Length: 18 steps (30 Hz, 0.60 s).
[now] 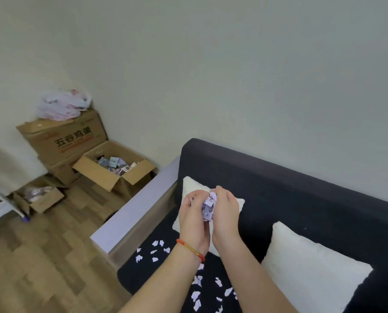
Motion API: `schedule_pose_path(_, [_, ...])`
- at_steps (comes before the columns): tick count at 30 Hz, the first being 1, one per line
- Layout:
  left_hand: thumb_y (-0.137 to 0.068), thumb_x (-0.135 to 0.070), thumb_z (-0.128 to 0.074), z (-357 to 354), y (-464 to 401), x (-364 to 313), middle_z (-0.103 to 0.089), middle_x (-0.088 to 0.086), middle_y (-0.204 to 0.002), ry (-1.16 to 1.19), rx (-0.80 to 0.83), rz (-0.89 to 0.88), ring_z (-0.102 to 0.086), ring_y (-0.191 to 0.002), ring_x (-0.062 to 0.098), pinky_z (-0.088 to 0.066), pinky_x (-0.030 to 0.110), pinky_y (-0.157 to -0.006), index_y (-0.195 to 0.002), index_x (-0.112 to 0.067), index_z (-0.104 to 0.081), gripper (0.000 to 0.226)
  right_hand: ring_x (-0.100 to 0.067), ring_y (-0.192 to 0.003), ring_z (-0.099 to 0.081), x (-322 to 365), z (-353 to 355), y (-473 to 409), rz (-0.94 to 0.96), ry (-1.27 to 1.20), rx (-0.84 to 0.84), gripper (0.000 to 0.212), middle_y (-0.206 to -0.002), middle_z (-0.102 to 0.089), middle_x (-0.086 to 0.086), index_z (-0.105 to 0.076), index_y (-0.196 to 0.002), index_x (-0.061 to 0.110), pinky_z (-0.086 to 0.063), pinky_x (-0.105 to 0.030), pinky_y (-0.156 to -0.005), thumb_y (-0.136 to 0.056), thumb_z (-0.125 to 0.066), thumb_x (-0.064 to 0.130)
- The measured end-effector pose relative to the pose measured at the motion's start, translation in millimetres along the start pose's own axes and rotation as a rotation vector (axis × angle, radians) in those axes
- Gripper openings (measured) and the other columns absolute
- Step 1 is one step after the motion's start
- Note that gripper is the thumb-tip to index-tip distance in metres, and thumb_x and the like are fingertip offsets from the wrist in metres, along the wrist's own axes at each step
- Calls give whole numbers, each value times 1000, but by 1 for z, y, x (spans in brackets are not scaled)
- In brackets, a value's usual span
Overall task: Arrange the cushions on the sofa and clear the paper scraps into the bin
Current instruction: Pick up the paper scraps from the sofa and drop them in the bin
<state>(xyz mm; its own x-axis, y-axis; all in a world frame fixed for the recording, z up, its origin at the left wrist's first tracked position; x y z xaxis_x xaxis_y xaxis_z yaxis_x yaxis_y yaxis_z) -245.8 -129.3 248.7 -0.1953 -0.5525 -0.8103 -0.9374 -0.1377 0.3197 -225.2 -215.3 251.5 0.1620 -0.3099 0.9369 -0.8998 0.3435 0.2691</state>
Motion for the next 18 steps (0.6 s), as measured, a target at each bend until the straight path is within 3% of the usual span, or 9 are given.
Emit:
schedule_pose_path(3, [-100,-20,-67,44,-5,-40,-77,14,-107,-4,-88,-58,-78,-100,27,-64,47,-89,-115,-8,-72,19,-19,-76,-66,-27,-73,22,-55,-35,143,19,-79,-64,-2,-63,-80,18,-52,-34,-65,-97,-55,22])
schedule_pose_path(7, [-102,-19,-66,129,-27,-100,-78,14,-103,50,-155,-110,-77,-96,28,-63,43,-83,-114,-9,-74,17,-16,-81,-75,-67,-175,42,-56,57,228,17,-93,-71,-5,-70,-100,18,-57,-23,-62,-104,-54,22])
schedule_pose_path(10, [-102,-18,-67,199,-51,-147,-79,15,-101,110,-188,-109,-79,-91,24,-62,44,-87,-113,-10,-75,16,-12,-87,-75,-93,-250,59,-50,67,211,18,-93,-73,1,-71,-105,21,-55,-18,-58,-107,-53,22])
schedule_pose_path(14, [-101,-14,-68,292,-90,-202,-78,18,-108,119,-226,-104,-78,-99,30,-61,39,-84,-114,-12,-76,16,-21,-94,-77,-133,-356,85,-162,33,275,21,-98,-75,-2,-73,-107,25,-61,-26,-69,-106,-53,30])
schedule_pose_path(18, [-102,-10,-63,365,-121,-246,-80,11,-97,74,-282,-104,-80,-89,24,-61,34,-73,-111,-14,-76,16,-24,-96,-76,-169,-439,101,-218,28,289,23,-101,-76,-7,-75,-104,20,-62,-37,-79,-99,-55,31])
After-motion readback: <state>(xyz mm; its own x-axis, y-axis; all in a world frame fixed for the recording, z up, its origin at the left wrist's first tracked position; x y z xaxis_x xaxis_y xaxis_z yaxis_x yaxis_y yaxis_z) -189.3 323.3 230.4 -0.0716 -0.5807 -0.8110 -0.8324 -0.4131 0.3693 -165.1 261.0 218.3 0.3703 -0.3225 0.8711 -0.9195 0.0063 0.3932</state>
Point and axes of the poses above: each hand's wrist, its own y-axis away from the middle knuckle, its own z-axis out of the back of the hand, x = y × z, the point moved 5 cm from there along -y, towards the middle knuckle
